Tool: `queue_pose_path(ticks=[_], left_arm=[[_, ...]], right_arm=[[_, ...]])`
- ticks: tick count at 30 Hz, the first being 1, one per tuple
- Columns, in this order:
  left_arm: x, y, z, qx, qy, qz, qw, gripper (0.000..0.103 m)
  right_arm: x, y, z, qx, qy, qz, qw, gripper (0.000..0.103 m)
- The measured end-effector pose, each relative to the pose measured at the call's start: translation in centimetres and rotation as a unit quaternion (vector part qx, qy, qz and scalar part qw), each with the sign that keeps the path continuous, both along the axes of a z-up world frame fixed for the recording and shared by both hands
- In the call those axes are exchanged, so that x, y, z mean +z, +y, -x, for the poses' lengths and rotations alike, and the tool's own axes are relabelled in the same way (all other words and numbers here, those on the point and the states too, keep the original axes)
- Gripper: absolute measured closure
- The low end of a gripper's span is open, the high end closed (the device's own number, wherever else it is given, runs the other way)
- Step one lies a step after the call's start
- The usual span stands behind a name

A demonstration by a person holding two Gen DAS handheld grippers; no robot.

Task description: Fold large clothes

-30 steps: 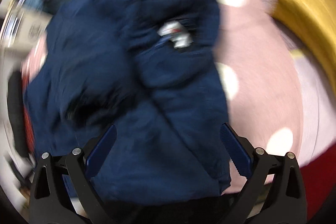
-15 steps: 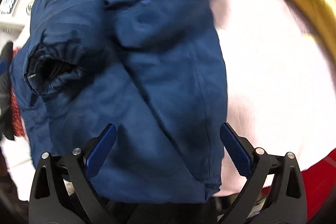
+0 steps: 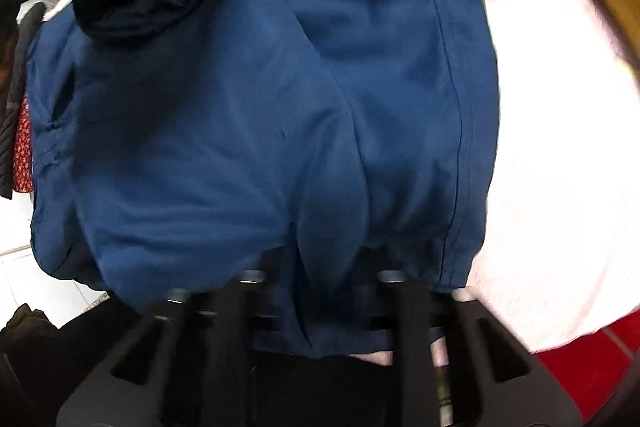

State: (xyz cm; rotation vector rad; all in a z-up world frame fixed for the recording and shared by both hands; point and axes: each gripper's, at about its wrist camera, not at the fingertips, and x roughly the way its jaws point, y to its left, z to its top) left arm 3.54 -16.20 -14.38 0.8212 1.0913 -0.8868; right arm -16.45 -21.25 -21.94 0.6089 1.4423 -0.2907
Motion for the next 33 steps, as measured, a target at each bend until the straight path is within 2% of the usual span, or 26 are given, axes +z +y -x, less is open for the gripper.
queue_pose_path(ticks=[1,3,4,6,7,8,10,11,13,14,16,17,19,21,24,25,27,30,31,33], left_arm=[[1.6,0.7,-1.3,0.022,-0.013,0.019,0.9995,0.092],[5.8,3.0,-4.7,0.082,-0.048,0.063,0.9935,0.094],[7.8,4.4,-6.4,0.11,-0.057,0.085,0.9887,0.094],[12.4,7.9,-10.6,0.179,-0.081,0.132,0.9715,0.095],[14.8,9.9,-11.9,0.209,-0.099,0.152,0.9608,0.095],[17.8,12.5,-13.5,0.244,-0.123,0.174,0.946,0.095],[22.0,16.3,-15.3,0.294,-0.158,0.204,0.9204,0.095],[24.6,19.1,-16.2,0.326,-0.181,0.219,0.9017,0.095],[28.1,23.1,-16.9,0.365,-0.203,0.244,0.8754,0.095],[30.2,25.8,-16.9,0.388,-0.218,0.257,0.858,0.095],[32.5,27.8,-16.1,0.405,-0.249,0.256,0.8415,0.095],[33.9,29.3,-15.2,0.412,-0.278,0.25,0.8313,0.095],[35.7,31.3,-13.6,0.419,-0.315,0.241,0.8168,0.095],[37.9,33.9,-12.6,0.434,-0.337,0.249,0.7977,0.095],[41.0,36.7,-12.0,0.452,-0.348,0.261,0.7787,0.095],[42.1,37.2,-12.4,0.454,-0.359,0.259,0.7728,0.095],[43.9,38.5,-13.4,0.458,-0.377,0.257,0.7625,0.095],[44.5,39.1,-16.1,0.469,-0.385,0.254,0.7531,0.095],[44.1,39.0,-17.5,0.477,-0.379,0.249,0.7525,0.095],[41.7,38.9,-21.5,0.501,-0.353,0.231,0.7554,0.095]], right_arm=[[1.6,-1.0,-0.1,-0.009,-0.024,0.012,1.0,0.093],[4.4,-3.1,-0.1,-0.032,-0.063,0.026,0.997,0.094],[5.8,-4.1,-0.1,-0.042,-0.078,0.033,0.996,0.094],[8.7,-5.9,-0.5,-0.049,-0.111,0.057,0.991,0.095],[10.7,-6.7,-1.1,-0.046,-0.133,0.079,0.987,0.095],[12.6,-6.9,-1.2,-0.039,-0.153,0.102,0.982,0.095],[16.6,-5.6,-2.9,-0.016,-0.193,0.148,0.97,0.096],[17.8,-3.5,-4.4,-0.009,-0.208,0.162,0.965,0.096],[20.9,-3.6,-5.3,0.003,-0.243,0.179,0.953,0.096],[22.9,-3.5,-5.4,0.01,-0.267,0.188,0.945,0.096],[26.2,-3.7,-5.9,0.026,-0.299,0.21,0.931,0.096],[27.3,-3.6,-5.9,0.031,-0.309,0.219,0.925,0.096],[29.7,-4.4,-6.8,0.033,-0.336,0.234,0.912,0.096],[32.4,-5.2,-5.7,0.024,-0.357,0.231,0.905,0.096],[36.5,-7.3,-8.0,0.023,-0.376,0.253,0.891,0.096],[36.5,-7.3,-8.0,0.023,-0.376,0.253,0.891,0.096],[38.9,-8.0,-9.2,0.019,-0.387,0.265,0.883,0.096],[40.9,-10.5,-12.8,-0.007,-0.394,0.265,0.88,0.095],[40.6,-11.9,-14.1,-0.028,-0.391,0.258,0.883,0.093],[38.3,-14.3,-17.0,-0.059,-0.356,0.23,0.904,0.08]])
